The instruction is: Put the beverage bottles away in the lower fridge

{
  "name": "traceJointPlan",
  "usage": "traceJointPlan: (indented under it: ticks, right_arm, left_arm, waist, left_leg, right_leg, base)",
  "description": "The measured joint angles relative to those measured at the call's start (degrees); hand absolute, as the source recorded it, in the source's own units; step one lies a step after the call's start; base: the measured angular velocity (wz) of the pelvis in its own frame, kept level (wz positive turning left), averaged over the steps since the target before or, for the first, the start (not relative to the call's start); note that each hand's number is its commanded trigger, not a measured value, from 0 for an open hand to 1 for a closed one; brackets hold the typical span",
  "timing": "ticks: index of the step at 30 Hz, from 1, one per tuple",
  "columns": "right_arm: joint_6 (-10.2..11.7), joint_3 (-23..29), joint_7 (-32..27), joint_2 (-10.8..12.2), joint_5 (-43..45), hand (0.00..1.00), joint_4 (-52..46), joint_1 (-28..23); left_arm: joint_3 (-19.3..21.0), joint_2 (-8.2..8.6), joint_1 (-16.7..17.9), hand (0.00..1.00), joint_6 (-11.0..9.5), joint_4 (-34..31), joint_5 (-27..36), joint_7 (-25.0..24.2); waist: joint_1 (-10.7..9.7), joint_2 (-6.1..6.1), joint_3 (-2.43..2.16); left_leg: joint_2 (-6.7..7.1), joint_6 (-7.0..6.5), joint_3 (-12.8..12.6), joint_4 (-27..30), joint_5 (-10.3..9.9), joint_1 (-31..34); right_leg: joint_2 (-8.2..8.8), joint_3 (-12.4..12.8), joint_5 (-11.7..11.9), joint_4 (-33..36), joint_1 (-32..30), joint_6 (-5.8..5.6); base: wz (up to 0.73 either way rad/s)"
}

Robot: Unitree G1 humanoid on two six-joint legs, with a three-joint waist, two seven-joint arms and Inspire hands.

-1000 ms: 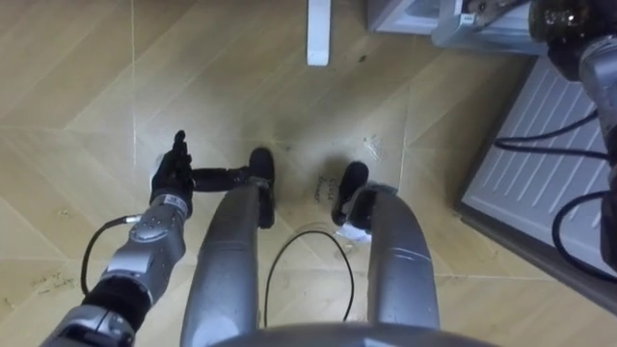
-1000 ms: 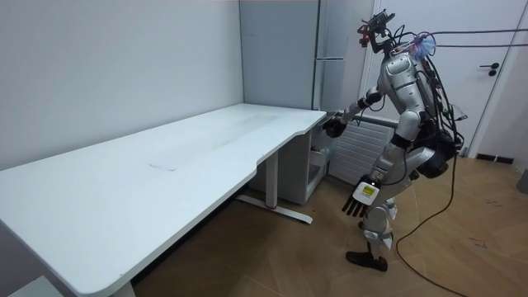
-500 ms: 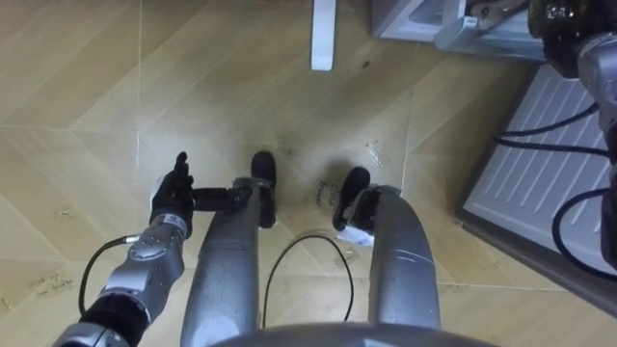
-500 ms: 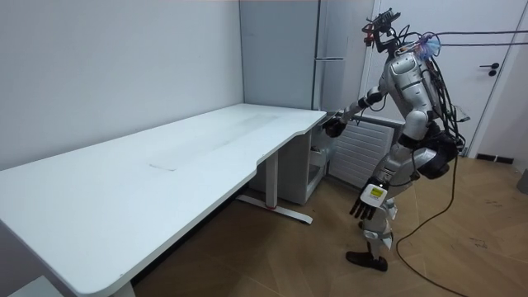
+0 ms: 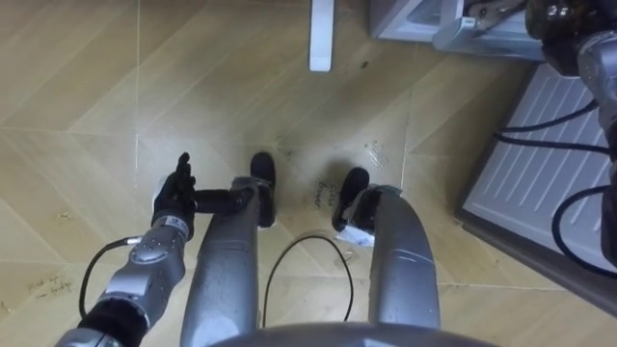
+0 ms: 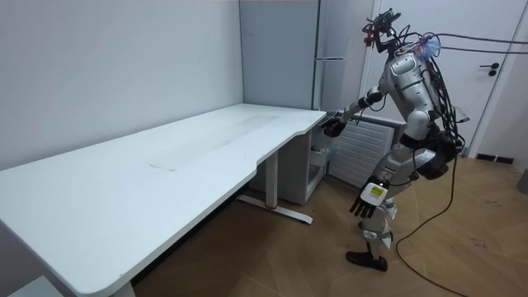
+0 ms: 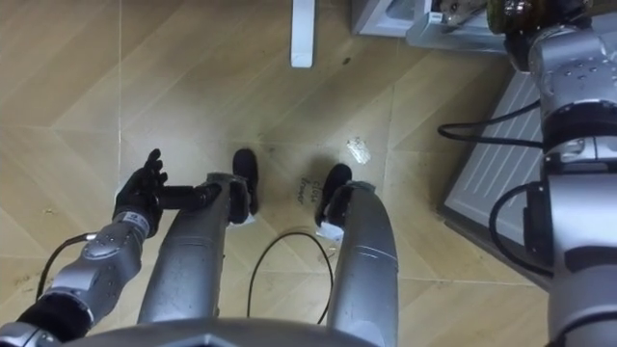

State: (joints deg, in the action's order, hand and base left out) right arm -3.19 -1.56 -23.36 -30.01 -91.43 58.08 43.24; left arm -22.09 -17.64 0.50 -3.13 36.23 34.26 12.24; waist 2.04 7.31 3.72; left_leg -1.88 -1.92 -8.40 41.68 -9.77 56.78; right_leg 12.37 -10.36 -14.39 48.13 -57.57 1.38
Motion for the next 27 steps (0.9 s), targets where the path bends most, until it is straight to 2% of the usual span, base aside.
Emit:
traceJointPlan:
  ticks: [11, 27]
  right_arm:
    - [0.18, -1.57, 1.65, 0.00, -0.81, 0.00, 0.47, -0.02]
    - [0.67, -1.76, 3.02, -0.02, -0.74, 0.00, 1.60, -0.06]
  left_arm:
    - [-0.13, -1.02, 2.09, 0.00, 0.06, -1.60, 2.63, -1.83]
    - [-0.09, -1.18, 3.59, 0.00, 0.66, -3.68, 3.97, -4.20]
  waist:
    - [-0.02, 0.48, 0.06]
    - [0.16, 0.45, 0.04]
  left_leg:
    - [-0.48, -0.03, -0.10, -0.13, -0.03, -0.19]
    - [-0.54, -0.03, -0.06, -0.19, -0.04, -0.38]
  right_leg:
    - [-0.35, -0.26, -0.12, -0.16, 0.45, 0.03]
    - [-0.34, -0.47, -0.13, -0.30, 0.83, 0.03]
  base:
    - [0.00]
    - [0.00]
